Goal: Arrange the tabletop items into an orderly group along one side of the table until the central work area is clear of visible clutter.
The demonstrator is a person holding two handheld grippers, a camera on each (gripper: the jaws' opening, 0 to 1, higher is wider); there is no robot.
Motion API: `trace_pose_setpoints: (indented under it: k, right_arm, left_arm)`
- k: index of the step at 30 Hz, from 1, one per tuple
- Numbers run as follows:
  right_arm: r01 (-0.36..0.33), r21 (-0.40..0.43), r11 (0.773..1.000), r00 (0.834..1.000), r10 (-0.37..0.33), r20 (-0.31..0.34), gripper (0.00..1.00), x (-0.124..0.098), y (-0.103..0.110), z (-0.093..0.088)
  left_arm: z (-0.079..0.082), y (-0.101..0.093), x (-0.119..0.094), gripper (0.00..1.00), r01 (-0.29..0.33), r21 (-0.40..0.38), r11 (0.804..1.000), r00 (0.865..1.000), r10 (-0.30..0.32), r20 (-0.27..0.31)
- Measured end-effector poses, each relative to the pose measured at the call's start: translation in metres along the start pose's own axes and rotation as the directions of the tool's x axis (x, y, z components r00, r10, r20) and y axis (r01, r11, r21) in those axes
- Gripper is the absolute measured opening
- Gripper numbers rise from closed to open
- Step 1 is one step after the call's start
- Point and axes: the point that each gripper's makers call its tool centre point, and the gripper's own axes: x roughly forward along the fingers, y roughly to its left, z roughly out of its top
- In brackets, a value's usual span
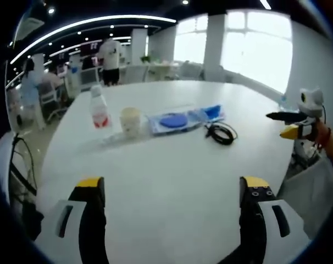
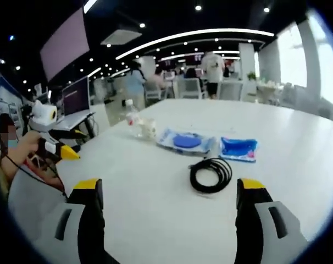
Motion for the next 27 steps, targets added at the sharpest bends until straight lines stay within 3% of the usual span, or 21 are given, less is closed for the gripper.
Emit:
trace_pose_setpoints:
  k: [8,15,27]
  right_arm:
    - [0.038,0.012,0.999,0.999,-0.038,0.010,1.00,-0.005,-0.007,-0.007]
    - [0.069,-0.021,0.997,0.997,-0.070,-0.028,1.00,-0.004,-0.011,-0.016]
    - [0.070,-0.012,0.998,0.996,-0.070,-0.056,1.00,-0.003,-0.012,-0.023]
  left_arm:
    - [0.003,0.000,-0.001,0.99,-0.010,0.007,1.000,1.000,0.010,0.016]
    - [-0.002,0.000,0.002,0.99,-0.011,0.000,1.000,1.000,0.011,0.010]
    - [-0.001,0.002,0.002,0.99,-0.013,-0.001,1.000,1.000,0.013,0.012]
